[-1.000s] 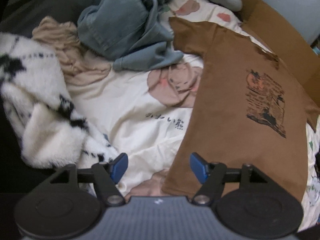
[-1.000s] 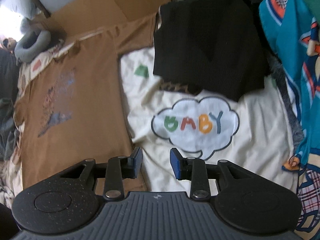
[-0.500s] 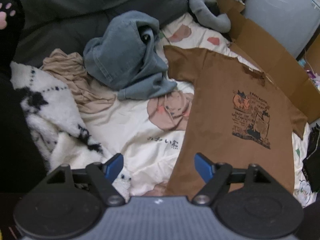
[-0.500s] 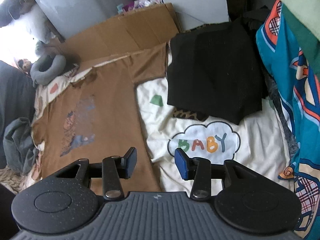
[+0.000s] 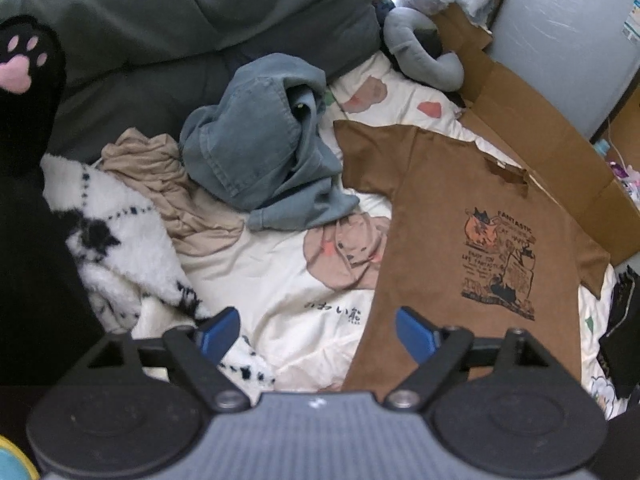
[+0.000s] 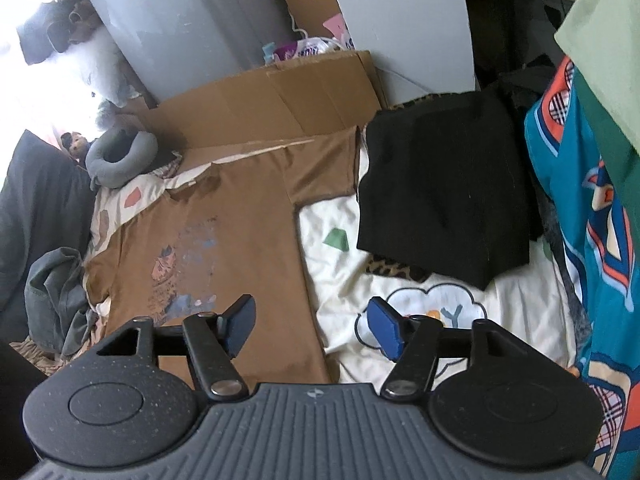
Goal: Fold clothes
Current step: 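Raise both open tools and move them toward the shirt collar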
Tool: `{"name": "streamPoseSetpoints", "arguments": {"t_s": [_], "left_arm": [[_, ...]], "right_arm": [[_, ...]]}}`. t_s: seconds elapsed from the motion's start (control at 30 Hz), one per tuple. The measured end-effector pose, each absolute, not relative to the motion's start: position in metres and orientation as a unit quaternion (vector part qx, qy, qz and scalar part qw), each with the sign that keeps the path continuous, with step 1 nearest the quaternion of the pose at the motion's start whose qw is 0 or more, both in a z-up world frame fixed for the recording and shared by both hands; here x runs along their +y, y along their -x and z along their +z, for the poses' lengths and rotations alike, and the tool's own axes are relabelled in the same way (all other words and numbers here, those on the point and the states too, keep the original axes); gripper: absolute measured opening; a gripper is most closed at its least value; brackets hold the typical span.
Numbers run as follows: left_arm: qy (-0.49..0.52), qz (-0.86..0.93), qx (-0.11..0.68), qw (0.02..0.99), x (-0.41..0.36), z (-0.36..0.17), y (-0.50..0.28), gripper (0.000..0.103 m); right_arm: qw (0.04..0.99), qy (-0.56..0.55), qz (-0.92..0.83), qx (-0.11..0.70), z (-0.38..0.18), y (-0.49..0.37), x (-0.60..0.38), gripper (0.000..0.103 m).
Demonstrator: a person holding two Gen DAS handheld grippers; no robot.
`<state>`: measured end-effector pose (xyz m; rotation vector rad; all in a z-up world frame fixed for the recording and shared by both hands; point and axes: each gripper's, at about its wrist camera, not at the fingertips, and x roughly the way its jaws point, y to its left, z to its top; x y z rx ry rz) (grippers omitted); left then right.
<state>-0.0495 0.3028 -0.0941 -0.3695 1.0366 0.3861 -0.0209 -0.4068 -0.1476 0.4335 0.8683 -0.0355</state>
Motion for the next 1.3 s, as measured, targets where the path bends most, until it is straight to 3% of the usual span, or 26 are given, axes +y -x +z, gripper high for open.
{"name": "streamPoseSetpoints", "arguments": {"t_s": [0.8, 1.3], "left_arm": [[0.163, 0.168, 0.486, 0.842, 0.290, -0.105, -0.058, 0.089], [0.180, 0.196, 0.464, 0.845, 0.298, -0.156, -0.142, 0.089]], "right_arm": [[0.875, -0.228, -0.025, 0.427, -0.161, -0.049, -0.414, 0.076], [0.881, -0.177, -0.008, 0.439, -0.200, -0.137, -0.392, 0.075]]}}
